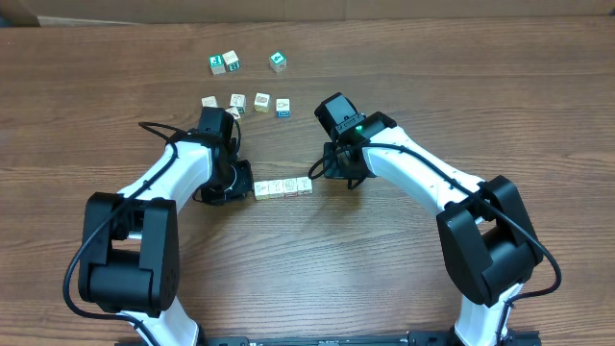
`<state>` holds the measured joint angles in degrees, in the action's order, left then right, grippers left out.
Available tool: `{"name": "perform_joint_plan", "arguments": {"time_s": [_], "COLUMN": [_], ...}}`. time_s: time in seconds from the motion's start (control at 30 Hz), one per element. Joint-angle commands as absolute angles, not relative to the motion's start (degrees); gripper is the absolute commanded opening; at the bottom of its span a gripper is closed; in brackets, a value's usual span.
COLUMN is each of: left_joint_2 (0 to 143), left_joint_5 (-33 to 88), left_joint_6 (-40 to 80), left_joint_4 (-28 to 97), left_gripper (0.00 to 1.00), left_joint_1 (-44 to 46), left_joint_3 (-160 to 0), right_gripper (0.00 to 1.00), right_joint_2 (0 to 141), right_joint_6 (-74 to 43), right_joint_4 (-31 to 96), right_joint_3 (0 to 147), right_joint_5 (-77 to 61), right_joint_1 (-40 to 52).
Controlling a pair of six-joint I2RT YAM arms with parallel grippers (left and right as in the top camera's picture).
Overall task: Form a horizontal line
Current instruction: 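Move the left gripper down to the left end of the row, then press the row from both ends with left and right grippers to align it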
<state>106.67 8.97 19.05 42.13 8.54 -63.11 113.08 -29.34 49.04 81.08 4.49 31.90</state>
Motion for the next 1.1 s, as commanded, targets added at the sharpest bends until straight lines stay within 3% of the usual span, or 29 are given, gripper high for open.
{"name": "perform_joint_plan", "arguments": {"time_s": [0.0,0.5,1.07], "left_joint_2": [108.75,108.73,106.34], "left_joint_5": [9.74,11.66,11.86], "left_joint_6": [17.78,14.50,15.03], "left_joint_4": [42.11,40.49,40.34], "left_gripper": [0.04,0.04,0.04], "left_joint_1": [8.71,8.71,8.71], "left_joint_3": [-62.72,-62.74,-62.81], "right_gripper": [0.04,0.04,0.04], "right_joint_2": [112.16,114.98,115.70], "right_joint_6": [-26.83,-22.00,-25.50], "right_joint_4": [48.03,46.68,46.57], "right_joint_3": [80.73,80.68,80.55], "right_joint_5": [2.85,-3.07,-0.47], "right_joint_1": [31.86,31.88,33.71]}}
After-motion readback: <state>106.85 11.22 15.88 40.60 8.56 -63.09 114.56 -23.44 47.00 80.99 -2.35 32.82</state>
